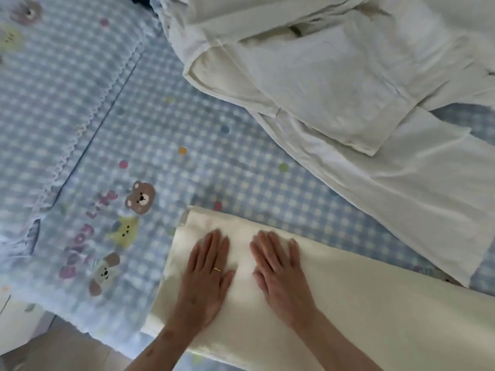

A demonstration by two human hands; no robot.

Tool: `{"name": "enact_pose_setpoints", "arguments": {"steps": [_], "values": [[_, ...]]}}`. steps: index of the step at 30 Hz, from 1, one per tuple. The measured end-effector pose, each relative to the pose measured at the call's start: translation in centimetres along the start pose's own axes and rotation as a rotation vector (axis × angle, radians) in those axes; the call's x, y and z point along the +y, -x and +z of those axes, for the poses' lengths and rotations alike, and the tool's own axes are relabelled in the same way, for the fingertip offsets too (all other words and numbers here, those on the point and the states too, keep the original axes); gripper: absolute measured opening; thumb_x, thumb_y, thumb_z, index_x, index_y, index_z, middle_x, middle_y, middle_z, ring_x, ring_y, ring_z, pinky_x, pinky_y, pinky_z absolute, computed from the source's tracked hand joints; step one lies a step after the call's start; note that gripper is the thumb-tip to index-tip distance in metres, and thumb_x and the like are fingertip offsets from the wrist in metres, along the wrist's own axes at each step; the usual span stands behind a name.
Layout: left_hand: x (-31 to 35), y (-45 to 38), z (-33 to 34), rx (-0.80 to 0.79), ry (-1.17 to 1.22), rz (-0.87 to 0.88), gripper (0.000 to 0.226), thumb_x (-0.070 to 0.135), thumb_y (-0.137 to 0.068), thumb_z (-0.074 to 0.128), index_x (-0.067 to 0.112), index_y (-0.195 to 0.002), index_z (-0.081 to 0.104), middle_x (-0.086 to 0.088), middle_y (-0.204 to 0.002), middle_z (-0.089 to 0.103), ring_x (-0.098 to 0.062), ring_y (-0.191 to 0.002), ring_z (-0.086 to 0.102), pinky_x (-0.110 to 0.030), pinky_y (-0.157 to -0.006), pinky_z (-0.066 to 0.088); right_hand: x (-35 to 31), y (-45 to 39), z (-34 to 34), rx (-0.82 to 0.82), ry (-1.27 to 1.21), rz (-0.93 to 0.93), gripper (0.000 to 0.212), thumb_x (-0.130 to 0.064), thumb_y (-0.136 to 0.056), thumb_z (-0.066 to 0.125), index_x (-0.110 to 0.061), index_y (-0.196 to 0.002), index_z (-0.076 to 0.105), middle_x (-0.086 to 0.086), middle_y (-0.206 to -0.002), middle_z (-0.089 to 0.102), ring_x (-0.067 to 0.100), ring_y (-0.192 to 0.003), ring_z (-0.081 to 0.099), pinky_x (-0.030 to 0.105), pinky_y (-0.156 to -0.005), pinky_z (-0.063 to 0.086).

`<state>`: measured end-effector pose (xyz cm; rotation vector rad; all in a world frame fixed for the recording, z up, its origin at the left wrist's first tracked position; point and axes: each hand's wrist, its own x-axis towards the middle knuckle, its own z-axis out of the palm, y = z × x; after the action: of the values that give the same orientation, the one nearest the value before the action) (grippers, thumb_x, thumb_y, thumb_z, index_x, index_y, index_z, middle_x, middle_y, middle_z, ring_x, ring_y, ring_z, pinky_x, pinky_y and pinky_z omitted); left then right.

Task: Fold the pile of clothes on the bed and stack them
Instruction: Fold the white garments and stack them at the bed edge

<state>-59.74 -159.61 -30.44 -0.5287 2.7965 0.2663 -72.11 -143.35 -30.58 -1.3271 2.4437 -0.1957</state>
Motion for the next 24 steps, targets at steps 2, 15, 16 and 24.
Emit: {"name": "enact_pose_setpoints", "arguments": {"steps": [2, 15, 16, 24], "values": [[-4.0, 1.6, 0.4, -0.025, -0.009, -0.006, 0.06, 0.043, -0.098, 0.025, 0.015, -0.15, 0.016, -0.008, -0.159, 0.011, -0.026, -0.146, 0.011, -0.046, -0.117, 0.014, 0.3, -1.8, 0.8, -0.053, 0.031, -0.014, 0.06, -0.042, -0.095, 0.036, -0.02, -0.149, 0.024, 0.001, -0.159, 0.013, 0.021, -0.147, 0.011, 0.053, -0.114, 0.015], [1.8, 1.3, -6.0, 0.213, 0.253, -0.031, 0.057, 0.018, -0.093, 0.032, 0.004, -0.147, 0.023, -0.017, -0.156, 0.016, -0.029, -0.145, 0.013, -0.04, -0.118, 0.01, -2.3, 0.1, 0.0, 0.045, -0.077, 0.047, 0.056, -0.036, -0.096, 0.031, -0.016, -0.148, 0.024, 0.005, -0.158, 0.018, 0.025, -0.145, 0.016, 0.052, -0.114, 0.013], [3.8, 0.3, -5.7, 0.182, 0.237, 0.017, 0.056, 0.021, -0.093, 0.033, 0.005, -0.147, 0.025, -0.016, -0.156, 0.018, -0.029, -0.145, 0.014, -0.04, -0.117, 0.01, -1.9, 1.0, 0.1, 0.048, -0.094, 0.076, 0.056, -0.034, -0.096, 0.033, -0.015, -0.148, 0.024, 0.006, -0.158, 0.019, 0.025, -0.145, 0.016, 0.051, -0.114, 0.013], [7.8, -0.3, 0.2, -0.075, 0.02, 0.154, 0.065, 0.041, -0.1, 0.009, -0.001, -0.14, 0.037, -0.017, -0.151, 0.026, -0.028, -0.143, 0.02, -0.037, -0.117, 0.009, 13.6, 16.0, -0.4, -0.061, 0.037, 0.336, 0.057, -0.038, -0.097, 0.031, -0.02, -0.15, 0.022, -0.001, -0.159, 0.014, 0.017, -0.146, 0.013, 0.047, -0.114, 0.018]]}}
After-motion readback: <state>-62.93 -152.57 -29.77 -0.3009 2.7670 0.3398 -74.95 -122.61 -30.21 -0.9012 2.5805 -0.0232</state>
